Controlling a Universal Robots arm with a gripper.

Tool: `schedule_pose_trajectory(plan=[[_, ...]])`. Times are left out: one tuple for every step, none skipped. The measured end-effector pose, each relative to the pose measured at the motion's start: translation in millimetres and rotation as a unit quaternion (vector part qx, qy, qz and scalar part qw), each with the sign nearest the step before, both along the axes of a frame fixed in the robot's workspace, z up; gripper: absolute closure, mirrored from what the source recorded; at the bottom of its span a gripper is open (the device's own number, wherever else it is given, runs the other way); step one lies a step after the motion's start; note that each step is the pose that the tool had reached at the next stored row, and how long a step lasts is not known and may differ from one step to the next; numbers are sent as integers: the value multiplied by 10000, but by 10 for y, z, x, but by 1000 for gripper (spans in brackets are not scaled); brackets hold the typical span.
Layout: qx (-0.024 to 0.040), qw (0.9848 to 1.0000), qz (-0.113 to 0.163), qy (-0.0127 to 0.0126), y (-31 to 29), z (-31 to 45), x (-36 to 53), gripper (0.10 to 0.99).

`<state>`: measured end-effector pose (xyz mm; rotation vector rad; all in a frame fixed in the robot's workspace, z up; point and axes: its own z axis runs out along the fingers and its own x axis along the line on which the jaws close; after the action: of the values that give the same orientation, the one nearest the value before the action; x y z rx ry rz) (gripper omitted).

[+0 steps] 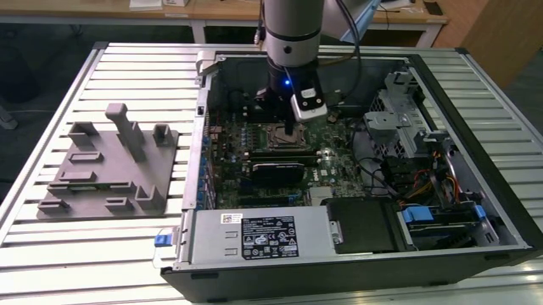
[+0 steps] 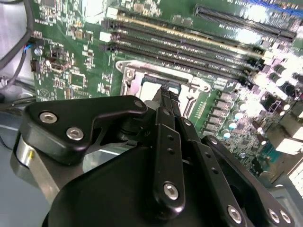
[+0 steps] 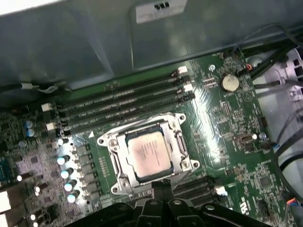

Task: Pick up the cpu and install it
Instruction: 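Install the second cpu locking lever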

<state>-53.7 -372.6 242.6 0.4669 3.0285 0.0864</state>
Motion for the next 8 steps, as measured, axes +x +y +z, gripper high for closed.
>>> schedule_pose_trajectory(plan=[[1,10000,0,0,-16,0,0,980],[0,10000,0,0,-31,0,0,980],[1,10000,0,-1,-44,-1,0,980],[1,10000,0,0,-53,0,0,980],[0,10000,0,0,-62,-1,0,980],[0,10000,3,0,-71,-1,-1,980],[0,10000,9,0,-81,-4,-2,980],[0,10000,23,-1,-90,-8,-4,980]])
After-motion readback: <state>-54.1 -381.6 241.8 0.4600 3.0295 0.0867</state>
